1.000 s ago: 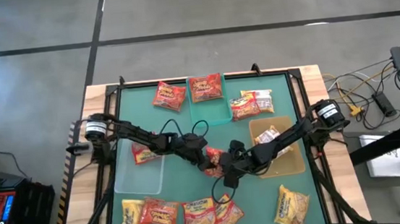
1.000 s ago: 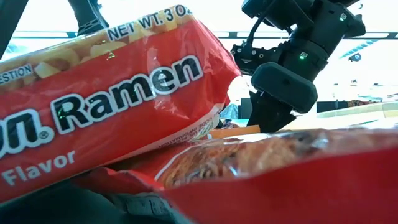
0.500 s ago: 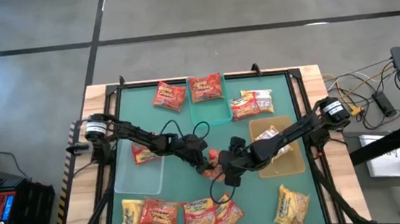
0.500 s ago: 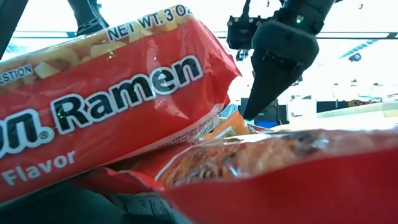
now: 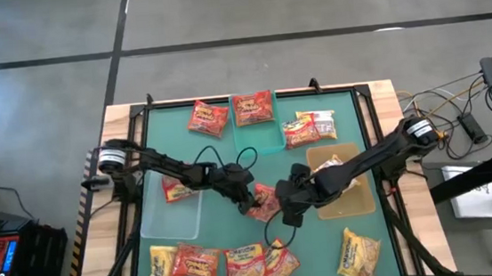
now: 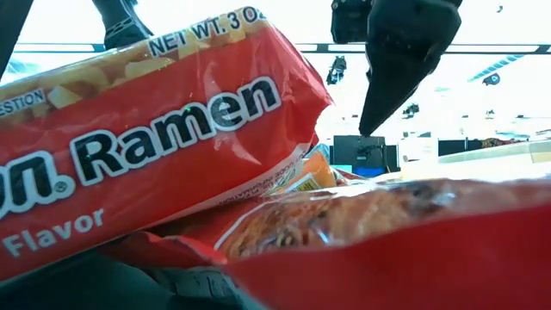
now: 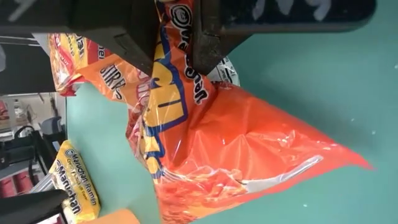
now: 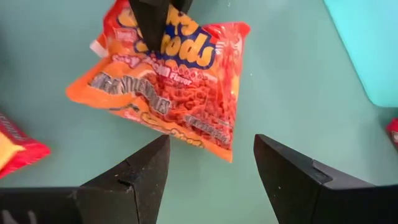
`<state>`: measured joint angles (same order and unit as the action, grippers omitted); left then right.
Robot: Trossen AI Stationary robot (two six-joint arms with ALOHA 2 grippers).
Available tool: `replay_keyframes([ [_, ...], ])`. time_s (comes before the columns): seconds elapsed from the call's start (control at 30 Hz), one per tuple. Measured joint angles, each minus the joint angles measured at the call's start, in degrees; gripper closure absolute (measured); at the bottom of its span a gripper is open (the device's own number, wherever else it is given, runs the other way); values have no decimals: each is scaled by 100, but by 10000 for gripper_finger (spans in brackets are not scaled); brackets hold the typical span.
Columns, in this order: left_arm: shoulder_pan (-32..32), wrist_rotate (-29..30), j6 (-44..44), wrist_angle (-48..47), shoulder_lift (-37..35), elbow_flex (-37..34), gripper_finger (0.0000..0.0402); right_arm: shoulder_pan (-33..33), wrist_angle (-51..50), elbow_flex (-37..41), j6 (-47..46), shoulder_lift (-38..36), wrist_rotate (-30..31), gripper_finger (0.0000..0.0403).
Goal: Sort Maruchan noodles
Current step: Put the orange noodle pack into the blue bin
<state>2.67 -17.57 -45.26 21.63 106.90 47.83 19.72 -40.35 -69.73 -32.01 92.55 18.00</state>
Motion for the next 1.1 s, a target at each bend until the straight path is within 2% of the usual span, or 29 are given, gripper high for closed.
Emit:
replay_keyframes([
  [0.27, -144, -1, 277, -161, -433, 2, 359, 92, -147, 10, -98, -224, 0, 179],
  [0.5, -679, 69, 903, -765, -1286, 4, 362, 90, -146, 13, -96, -229, 0, 179],
  [0.8, -1840, 816, 3179, -860, -2077, 13, 362, 90, -136, 9, -98, -238, -7, 179],
  [0.9, -2192, 937, 3920, -737, -2086, 13, 359, 90, -119, 4, -98, -240, -7, 179],
  [1.1, -2720, 1065, 4724, -536, -1718, 15, 351, 90, -63, 4, -98, -240, -4, 179],
])
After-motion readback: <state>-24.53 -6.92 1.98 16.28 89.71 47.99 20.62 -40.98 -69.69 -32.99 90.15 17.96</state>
